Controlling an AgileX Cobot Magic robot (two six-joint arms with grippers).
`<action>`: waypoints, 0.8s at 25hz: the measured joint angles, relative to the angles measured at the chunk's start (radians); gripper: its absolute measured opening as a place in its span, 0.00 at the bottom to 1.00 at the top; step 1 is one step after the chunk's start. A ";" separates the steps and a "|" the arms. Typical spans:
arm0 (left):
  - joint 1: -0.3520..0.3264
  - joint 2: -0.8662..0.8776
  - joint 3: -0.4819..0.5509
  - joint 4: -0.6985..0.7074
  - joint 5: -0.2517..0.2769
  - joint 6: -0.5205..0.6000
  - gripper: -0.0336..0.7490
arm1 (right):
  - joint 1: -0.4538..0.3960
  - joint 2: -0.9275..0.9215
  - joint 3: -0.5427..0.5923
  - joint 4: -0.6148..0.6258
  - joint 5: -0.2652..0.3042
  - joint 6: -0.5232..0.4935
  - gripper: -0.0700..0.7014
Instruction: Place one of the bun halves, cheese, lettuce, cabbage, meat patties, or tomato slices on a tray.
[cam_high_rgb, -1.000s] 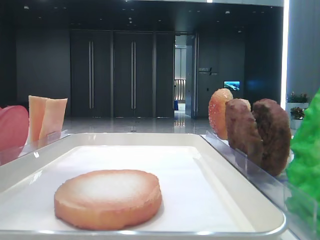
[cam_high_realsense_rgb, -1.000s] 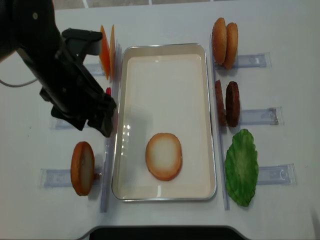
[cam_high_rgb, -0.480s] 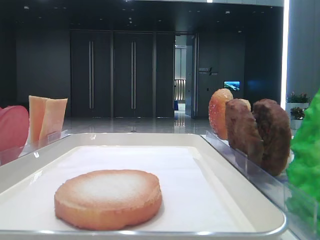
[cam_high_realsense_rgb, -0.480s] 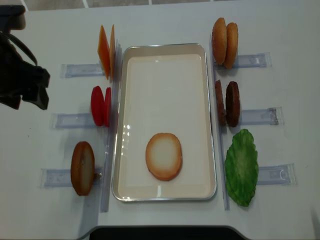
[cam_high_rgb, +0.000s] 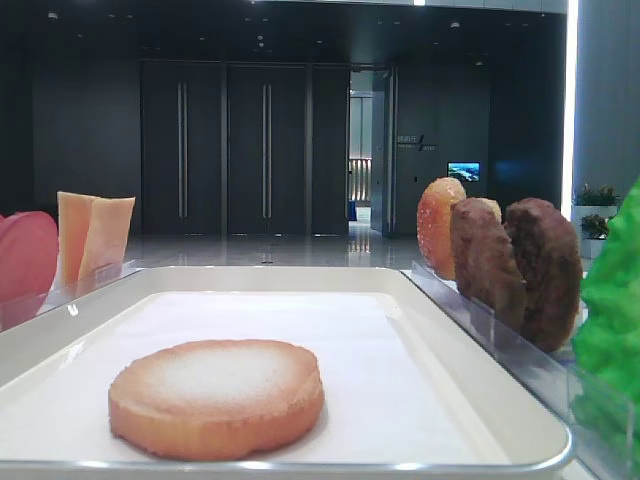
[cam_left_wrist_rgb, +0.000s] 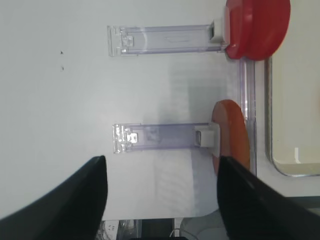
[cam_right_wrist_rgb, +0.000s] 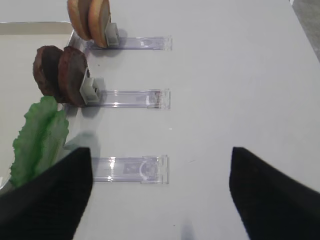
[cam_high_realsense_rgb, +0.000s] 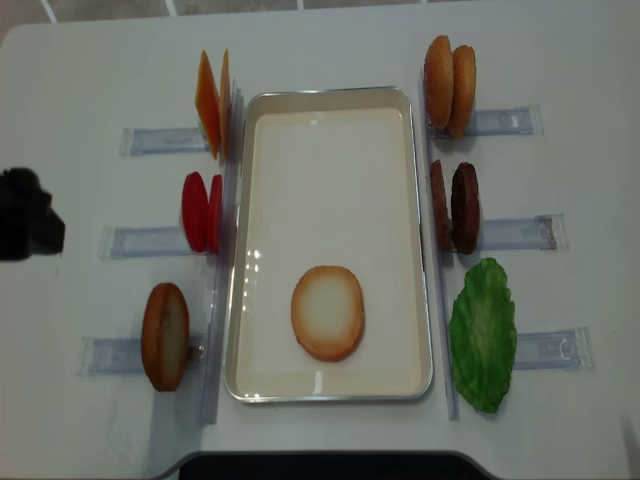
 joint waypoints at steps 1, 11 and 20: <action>0.000 -0.054 0.029 -0.002 0.004 0.001 0.70 | 0.000 0.000 0.000 0.000 0.000 0.000 0.79; 0.000 -0.558 0.302 -0.013 -0.002 0.016 0.70 | 0.000 0.000 0.000 0.000 0.000 0.000 0.79; 0.000 -0.869 0.476 -0.038 -0.102 0.050 0.70 | 0.000 0.000 0.000 0.000 0.000 0.000 0.79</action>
